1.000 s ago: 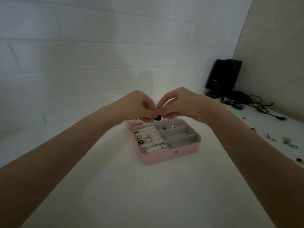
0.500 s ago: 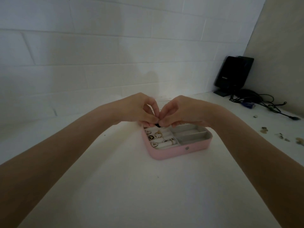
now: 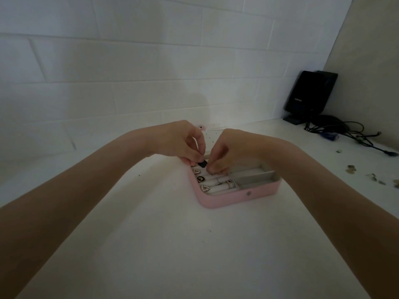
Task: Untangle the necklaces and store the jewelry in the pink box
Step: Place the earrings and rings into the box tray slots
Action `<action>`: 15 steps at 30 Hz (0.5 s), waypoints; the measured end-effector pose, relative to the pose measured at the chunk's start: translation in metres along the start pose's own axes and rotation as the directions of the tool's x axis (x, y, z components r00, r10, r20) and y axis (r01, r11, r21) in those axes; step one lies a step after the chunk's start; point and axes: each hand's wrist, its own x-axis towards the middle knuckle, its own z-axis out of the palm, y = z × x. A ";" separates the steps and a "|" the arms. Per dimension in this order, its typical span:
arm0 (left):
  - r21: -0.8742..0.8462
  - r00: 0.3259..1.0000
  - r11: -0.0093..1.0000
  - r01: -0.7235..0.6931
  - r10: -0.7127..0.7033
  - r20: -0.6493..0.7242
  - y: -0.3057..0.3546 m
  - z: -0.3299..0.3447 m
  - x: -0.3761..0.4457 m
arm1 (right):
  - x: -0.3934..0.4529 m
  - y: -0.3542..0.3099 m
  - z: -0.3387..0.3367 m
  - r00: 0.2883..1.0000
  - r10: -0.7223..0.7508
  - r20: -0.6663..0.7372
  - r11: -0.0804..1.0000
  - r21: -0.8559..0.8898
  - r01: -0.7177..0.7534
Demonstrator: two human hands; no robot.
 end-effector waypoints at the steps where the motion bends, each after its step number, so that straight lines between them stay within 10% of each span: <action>1: 0.003 1.000 1.000 -0.002 0.002 0.005 0.000 0.000 0.000 | -0.001 0.002 0.001 1.000 -0.009 -0.017 1.000 0.017 0.009; 15: 0.038 1.000 0.999 0.010 -0.010 0.016 0.006 0.011 0.000 | -0.038 0.020 0.003 0.997 -0.072 0.019 0.906 0.419 0.057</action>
